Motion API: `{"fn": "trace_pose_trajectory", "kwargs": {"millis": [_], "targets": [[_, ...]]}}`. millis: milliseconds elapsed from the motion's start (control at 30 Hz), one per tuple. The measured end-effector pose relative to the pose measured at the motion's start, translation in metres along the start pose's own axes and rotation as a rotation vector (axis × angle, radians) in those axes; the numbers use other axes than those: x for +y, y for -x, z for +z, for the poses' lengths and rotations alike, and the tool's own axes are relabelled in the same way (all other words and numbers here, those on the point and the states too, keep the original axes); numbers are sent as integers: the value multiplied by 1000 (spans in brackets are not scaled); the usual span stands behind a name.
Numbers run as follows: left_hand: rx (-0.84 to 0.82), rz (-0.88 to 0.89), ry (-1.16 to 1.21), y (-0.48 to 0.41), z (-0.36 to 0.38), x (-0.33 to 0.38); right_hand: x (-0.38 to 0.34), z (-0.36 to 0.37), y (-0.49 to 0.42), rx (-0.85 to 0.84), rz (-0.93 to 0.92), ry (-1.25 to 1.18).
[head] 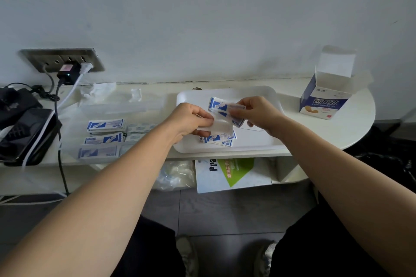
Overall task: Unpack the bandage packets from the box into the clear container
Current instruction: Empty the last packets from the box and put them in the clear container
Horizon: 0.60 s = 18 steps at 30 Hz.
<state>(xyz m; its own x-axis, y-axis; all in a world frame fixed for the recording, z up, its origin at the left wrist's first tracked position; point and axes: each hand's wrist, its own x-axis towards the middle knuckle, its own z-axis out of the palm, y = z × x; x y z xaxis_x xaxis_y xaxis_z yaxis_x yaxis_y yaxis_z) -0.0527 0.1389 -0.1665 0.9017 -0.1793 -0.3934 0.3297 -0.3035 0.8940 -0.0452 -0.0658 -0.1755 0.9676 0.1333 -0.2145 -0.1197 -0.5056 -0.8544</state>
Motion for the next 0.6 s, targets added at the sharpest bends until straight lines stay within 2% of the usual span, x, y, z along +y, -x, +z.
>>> {"fn": "trace_pose_trajectory", "kwargs": {"millis": [133, 300, 600], "targets": [[31, 1, -8, 0, -8, 0, 2, -1, -2, -35, 40, -55], [-82, -14, -30, 2, -1, 1, 5, 5, -6, -163, 71, -13], [26, -23, -88, -2, 0, -6, 3, 10, -5, -220, 64, -7]]}}
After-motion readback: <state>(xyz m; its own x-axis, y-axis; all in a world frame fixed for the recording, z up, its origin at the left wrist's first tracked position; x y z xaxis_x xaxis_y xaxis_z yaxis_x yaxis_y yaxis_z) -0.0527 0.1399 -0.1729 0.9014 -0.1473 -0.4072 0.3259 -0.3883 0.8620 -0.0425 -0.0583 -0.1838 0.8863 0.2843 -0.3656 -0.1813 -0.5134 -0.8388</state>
